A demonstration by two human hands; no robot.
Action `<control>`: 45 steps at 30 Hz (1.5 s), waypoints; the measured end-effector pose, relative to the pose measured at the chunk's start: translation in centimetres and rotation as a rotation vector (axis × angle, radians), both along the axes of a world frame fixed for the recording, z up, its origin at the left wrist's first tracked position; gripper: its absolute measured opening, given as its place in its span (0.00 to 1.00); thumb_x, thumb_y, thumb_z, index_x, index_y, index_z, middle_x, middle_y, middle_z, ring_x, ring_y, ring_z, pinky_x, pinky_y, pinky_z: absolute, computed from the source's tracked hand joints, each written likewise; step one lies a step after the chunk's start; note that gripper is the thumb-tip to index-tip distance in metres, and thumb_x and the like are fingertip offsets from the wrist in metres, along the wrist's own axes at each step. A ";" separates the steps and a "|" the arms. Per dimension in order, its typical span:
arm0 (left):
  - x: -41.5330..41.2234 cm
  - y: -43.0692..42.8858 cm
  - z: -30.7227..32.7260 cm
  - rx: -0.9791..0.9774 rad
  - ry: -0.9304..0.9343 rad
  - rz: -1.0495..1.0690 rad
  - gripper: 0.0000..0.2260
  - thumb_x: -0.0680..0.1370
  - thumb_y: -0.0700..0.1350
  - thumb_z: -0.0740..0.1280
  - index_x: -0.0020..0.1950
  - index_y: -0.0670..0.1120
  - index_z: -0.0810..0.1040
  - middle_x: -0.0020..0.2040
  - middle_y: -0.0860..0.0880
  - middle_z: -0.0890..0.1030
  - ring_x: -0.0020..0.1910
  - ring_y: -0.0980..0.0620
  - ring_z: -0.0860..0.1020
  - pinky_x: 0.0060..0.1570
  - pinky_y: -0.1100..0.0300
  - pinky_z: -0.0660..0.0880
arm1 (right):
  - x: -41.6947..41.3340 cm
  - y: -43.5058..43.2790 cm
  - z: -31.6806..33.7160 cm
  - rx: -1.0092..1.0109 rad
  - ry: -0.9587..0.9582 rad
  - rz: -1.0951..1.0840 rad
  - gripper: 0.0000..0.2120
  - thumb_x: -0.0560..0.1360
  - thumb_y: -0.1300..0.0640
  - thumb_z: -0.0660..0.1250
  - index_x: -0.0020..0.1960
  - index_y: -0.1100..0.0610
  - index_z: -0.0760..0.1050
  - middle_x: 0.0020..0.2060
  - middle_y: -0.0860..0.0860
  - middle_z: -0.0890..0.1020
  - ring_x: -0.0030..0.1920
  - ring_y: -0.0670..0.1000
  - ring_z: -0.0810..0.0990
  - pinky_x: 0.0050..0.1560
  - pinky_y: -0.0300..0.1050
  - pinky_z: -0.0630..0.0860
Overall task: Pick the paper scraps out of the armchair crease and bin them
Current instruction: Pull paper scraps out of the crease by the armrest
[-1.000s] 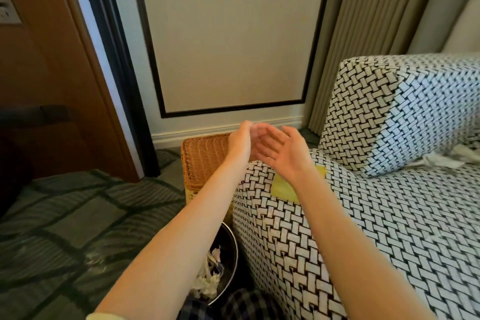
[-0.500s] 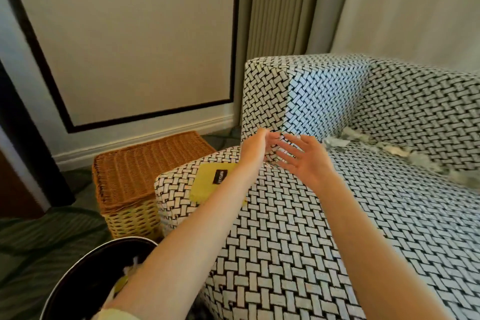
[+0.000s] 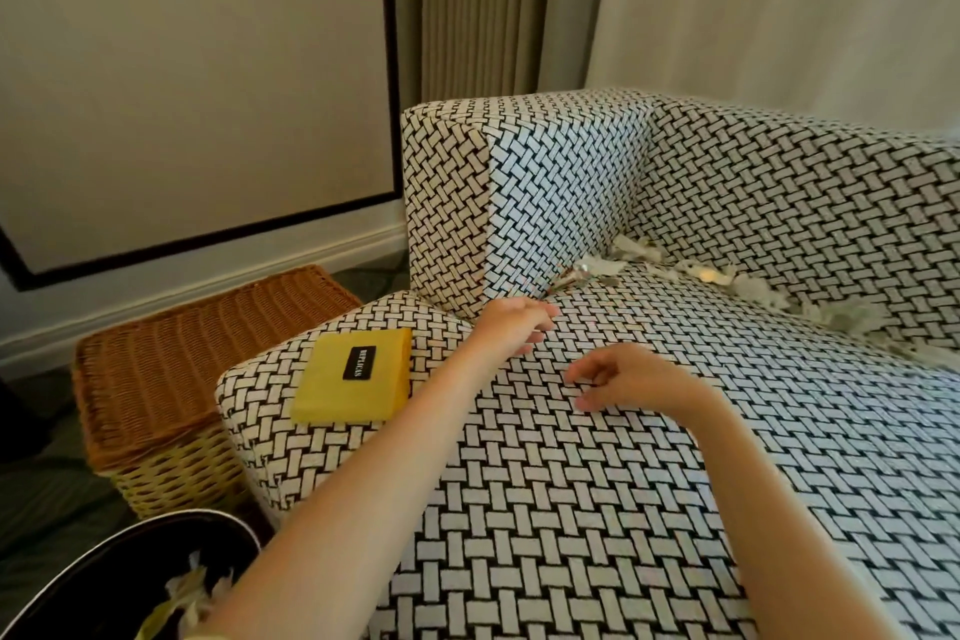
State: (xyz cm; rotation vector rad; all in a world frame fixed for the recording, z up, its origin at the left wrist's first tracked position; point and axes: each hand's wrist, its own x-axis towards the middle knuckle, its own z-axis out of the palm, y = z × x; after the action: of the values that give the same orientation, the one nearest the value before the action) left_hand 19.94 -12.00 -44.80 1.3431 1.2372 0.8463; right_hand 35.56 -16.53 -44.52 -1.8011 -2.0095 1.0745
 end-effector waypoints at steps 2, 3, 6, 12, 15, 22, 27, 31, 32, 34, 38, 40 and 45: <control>0.0 0.0 -0.2 -0.037 -0.005 -0.008 0.07 0.77 0.40 0.63 0.43 0.50 0.78 0.46 0.51 0.80 0.44 0.54 0.77 0.51 0.60 0.75 | 0.0 0.1 0.3 0.007 -0.063 0.044 0.16 0.68 0.60 0.74 0.54 0.53 0.78 0.45 0.46 0.78 0.42 0.42 0.73 0.47 0.34 0.71; -0.1 0.0 -0.3 -0.050 -0.008 -0.018 0.08 0.77 0.39 0.63 0.44 0.49 0.78 0.46 0.50 0.81 0.43 0.54 0.77 0.50 0.60 0.76 | 0.2 0.2 0.4 0.012 -0.078 0.052 0.16 0.67 0.59 0.74 0.54 0.53 0.78 0.46 0.48 0.78 0.42 0.43 0.74 0.48 0.36 0.72; -0.5 -0.3 -0.2 -0.064 -0.042 -0.023 0.08 0.77 0.37 0.61 0.44 0.47 0.78 0.44 0.49 0.81 0.40 0.54 0.78 0.48 0.61 0.77 | 0.2 0.1 0.3 0.059 -0.088 0.060 0.06 0.68 0.61 0.74 0.42 0.53 0.79 0.38 0.48 0.80 0.39 0.45 0.76 0.43 0.34 0.73; -1.2 -0.3 0.3 -0.060 -0.026 0.005 0.08 0.76 0.35 0.62 0.46 0.44 0.79 0.44 0.48 0.79 0.38 0.54 0.78 0.45 0.63 0.78 | -0.5 0.7 -0.3 0.172 -0.002 -0.037 0.07 0.73 0.63 0.68 0.38 0.53 0.77 0.35 0.47 0.80 0.37 0.44 0.77 0.39 0.33 0.74; -1.3 0.0 0.1 0.089 0.199 0.079 0.10 0.77 0.39 0.61 0.54 0.44 0.80 0.53 0.48 0.81 0.52 0.51 0.78 0.59 0.56 0.73 | -1.0 1.8 -0.8 0.204 0.288 -0.239 0.06 0.73 0.64 0.67 0.40 0.56 0.77 0.33 0.50 0.80 0.32 0.45 0.76 0.32 0.30 0.75; -1.0 1.4 -0.6 0.229 0.490 0.011 0.17 0.77 0.35 0.57 0.64 0.42 0.74 0.61 0.46 0.77 0.59 0.50 0.74 0.55 0.60 0.69 | -2.4 5.3 -1.9 0.200 0.566 -0.494 0.08 0.71 0.65 0.69 0.49 0.59 0.77 0.36 0.53 0.82 0.31 0.47 0.78 0.31 0.32 0.77; -0.5 3.8 -1.6 0.238 0.514 -0.017 0.20 0.77 0.32 0.56 0.67 0.43 0.71 0.64 0.47 0.75 0.63 0.50 0.72 0.60 0.61 0.68 | -1.0 7.1 -1.3 0.039 0.539 -0.287 0.12 0.70 0.71 0.68 0.49 0.57 0.76 0.44 0.53 0.83 0.39 0.48 0.82 0.33 0.34 0.78; 1.5 5.9 -2.1 0.239 0.537 -0.074 0.14 0.77 0.34 0.56 0.46 0.52 0.75 0.42 0.54 0.74 0.49 0.51 0.71 0.38 0.69 0.64 | 1.1 9.0 -1.7 0.083 0.631 -0.384 0.13 0.70 0.73 0.66 0.48 0.58 0.77 0.45 0.54 0.83 0.40 0.50 0.81 0.34 0.36 0.78; 2.0 6.3 -2.1 0.236 0.530 -0.068 0.14 0.77 0.34 0.55 0.50 0.48 0.76 0.43 0.52 0.74 0.48 0.50 0.72 0.40 0.66 0.67 | 1.4 9.4 -1.9 0.114 0.643 -0.409 0.13 0.70 0.73 0.66 0.47 0.58 0.77 0.45 0.54 0.82 0.41 0.50 0.81 0.35 0.36 0.79; 2.9 7.2 -2.2 0.234 0.537 -0.069 0.14 0.78 0.35 0.54 0.58 0.45 0.74 0.49 0.50 0.73 0.47 0.50 0.73 0.46 0.60 0.73 | 1.9 10.3 -2.3 0.174 0.677 -0.444 0.12 0.71 0.73 0.65 0.47 0.58 0.77 0.46 0.54 0.81 0.42 0.50 0.80 0.37 0.36 0.79; 5.1 9.0 -2.6 0.195 0.549 -0.117 0.21 0.80 0.40 0.53 0.74 0.47 0.61 0.60 0.44 0.74 0.43 0.52 0.75 0.39 0.63 0.71 | 2.9 12.4 -2.8 0.377 0.630 -0.583 0.14 0.73 0.71 0.61 0.44 0.53 0.76 0.45 0.51 0.80 0.39 0.47 0.78 0.38 0.36 0.77; 6.0 9.8 -3.0 0.194 0.523 -0.121 0.22 0.81 0.43 0.53 0.75 0.48 0.58 0.62 0.43 0.75 0.36 0.56 0.72 0.32 0.64 0.68 | 3.4 13.2 -3.2 0.508 0.492 -0.655 0.12 0.73 0.68 0.63 0.44 0.52 0.76 0.45 0.49 0.80 0.40 0.46 0.77 0.40 0.37 0.74; 7.4 11.7 -4.0 0.319 0.520 -0.063 0.16 0.80 0.44 0.56 0.68 0.46 0.68 0.50 0.49 0.77 0.38 0.54 0.74 0.35 0.63 0.71 | 4.9 15.3 -3.8 0.585 0.191 -0.647 0.11 0.73 0.61 0.67 0.55 0.53 0.77 0.52 0.50 0.77 0.45 0.46 0.74 0.43 0.37 0.68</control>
State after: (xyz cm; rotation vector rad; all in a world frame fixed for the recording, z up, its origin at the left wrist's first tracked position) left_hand 27.37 -0.31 -48.80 1.9347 1.4840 0.6885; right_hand 40.45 -1.21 -48.30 -1.7306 -1.2809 0.3859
